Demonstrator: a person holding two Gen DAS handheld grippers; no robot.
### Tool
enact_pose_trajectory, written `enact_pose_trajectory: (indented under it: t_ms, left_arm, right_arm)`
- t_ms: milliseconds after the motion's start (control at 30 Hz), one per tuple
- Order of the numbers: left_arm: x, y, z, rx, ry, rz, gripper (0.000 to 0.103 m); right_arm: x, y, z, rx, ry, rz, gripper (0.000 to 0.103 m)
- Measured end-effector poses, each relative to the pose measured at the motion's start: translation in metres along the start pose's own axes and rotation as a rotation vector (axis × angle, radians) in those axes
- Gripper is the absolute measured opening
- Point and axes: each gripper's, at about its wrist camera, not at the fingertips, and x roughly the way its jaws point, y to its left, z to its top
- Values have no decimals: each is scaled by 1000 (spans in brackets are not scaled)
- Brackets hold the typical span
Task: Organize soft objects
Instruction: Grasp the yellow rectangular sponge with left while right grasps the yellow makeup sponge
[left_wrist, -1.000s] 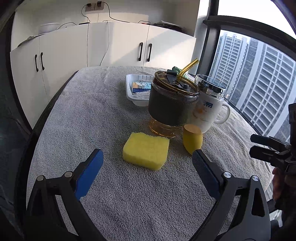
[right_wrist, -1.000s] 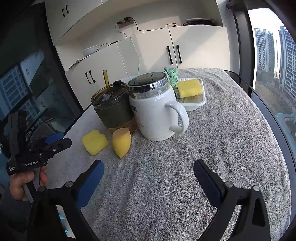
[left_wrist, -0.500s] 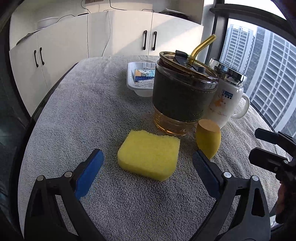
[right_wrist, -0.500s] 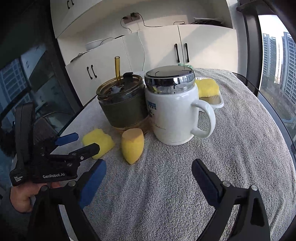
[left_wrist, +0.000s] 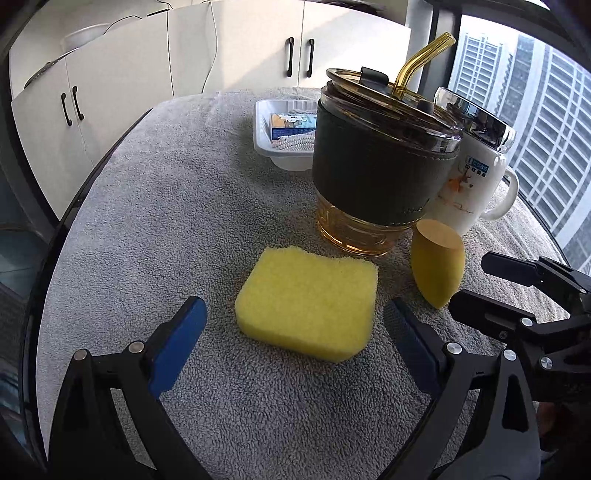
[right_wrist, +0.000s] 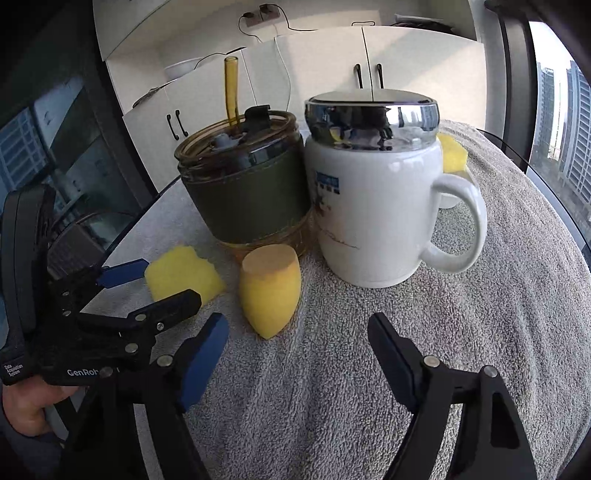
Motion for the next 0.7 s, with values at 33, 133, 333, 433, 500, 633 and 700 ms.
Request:
enact_pose_trajectory:
  t_ms: [33,133,333,433,500,633,700]
  left_arm:
    - [2,1,1,-4,7,0,98]
    - [7,7,2,-25,26,10,98]
    - [9,9,3,-28,31,15,97]
    - [8,7,4,-26,25,5,88]
    - [8,8,3,-21,20,-11,80]
    - [5,4,1,-15,17,-28,67]
    - [3,4,0,-18,13,-32,66]
  right_arm:
    - [2,0,1,2,5,-1,77]
    - [6,0,1,9,19,-4,76]
    - [12,4,3,14,29,-1,74]
    - [14,7,5,12,28,-3,74]
    - [17,9,5,10,32,-5,74]
    - [21,10,7,20,39,-8,69]
    - [22,10,8,25,41,-10,68]
